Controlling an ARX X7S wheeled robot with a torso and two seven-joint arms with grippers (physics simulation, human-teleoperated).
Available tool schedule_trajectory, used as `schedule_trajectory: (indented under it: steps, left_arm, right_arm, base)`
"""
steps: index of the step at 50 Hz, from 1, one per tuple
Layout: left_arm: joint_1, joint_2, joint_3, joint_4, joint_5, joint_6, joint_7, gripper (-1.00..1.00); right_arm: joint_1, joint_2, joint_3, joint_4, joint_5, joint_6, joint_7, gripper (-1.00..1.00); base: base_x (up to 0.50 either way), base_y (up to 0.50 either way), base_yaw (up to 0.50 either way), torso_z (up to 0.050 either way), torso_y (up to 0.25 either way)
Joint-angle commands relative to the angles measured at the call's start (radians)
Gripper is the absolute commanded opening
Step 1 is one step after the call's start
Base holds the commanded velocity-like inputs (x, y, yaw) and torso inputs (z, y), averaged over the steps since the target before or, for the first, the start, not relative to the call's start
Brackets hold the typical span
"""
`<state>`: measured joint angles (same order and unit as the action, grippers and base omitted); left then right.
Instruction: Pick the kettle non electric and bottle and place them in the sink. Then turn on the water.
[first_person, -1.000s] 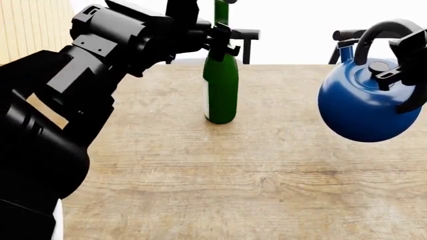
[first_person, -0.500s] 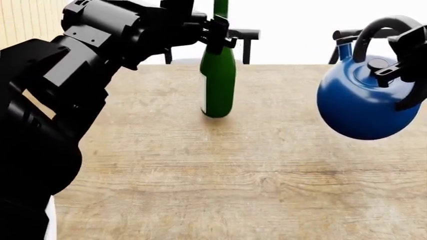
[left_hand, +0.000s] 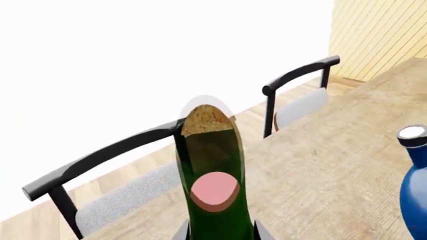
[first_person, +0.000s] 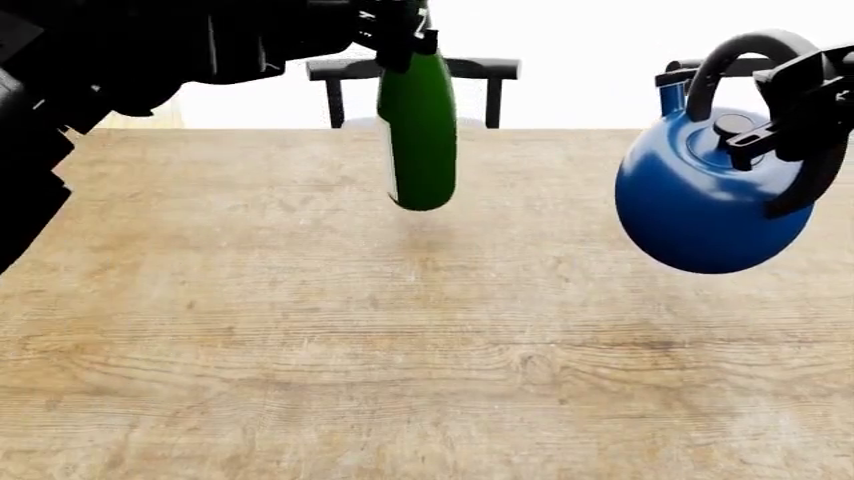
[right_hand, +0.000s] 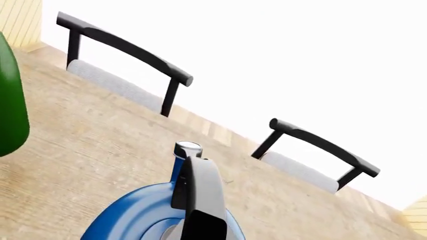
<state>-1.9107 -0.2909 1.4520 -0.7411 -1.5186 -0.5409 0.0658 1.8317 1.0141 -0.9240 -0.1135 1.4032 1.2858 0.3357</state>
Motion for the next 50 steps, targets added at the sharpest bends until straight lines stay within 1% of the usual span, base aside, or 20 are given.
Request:
schedule_trajectory:
  steps: [1,14,20,31,41,50]
  left_arm:
    - [-0.019,-0.177,-0.068,0.263,-0.057,-0.03,-0.118,-1.0]
    - [-0.034,-0.39,-0.113,0.516,-0.124,-0.066,-0.199,-1.0]
    - [-0.034,-0.466,-0.124,0.597,-0.138,-0.077,-0.224,-1.0]
    - [-0.066,-0.572,-0.146,0.733,-0.182,-0.121,-0.278,-1.0]
    - [-0.091,-0.718,-0.177,0.902,-0.248,-0.158,-0.344,-1.0]
    - [-0.088,-0.828,-0.199,0.987,-0.286,-0.158,-0.379,-1.0]
  right_arm:
    - [0.007,-0.019,0.026,0.01,-0.042,-0.022,0.033,-1.0]
    - [0.036,-0.036,0.02,0.0,-0.037,0.001,0.019,-1.0]
    - [0.077,-0.018,0.028,-0.038,0.005,0.049,0.012,-1.0]
    - [0.145,0.04,0.064,-0.119,0.166,0.145,0.071,-1.0]
    - [0.225,0.083,0.07,-0.158,0.355,0.209,0.176,-1.0]
    - [0.278,0.11,0.049,-0.18,0.473,0.221,0.246,-1.0]
  base:
    - [0.0,0.0,0.0,0.0,0.0]
    - [0.0,0.0,0.0,0.001,0.002]
    - [0.0,0.0,0.0,0.0,0.002]
    - [0.0,0.0,0.0,0.001,0.002]
    - [0.0,0.0,0.0,0.001,0.002]
    - [0.0,0.0,0.0,0.0,0.002]
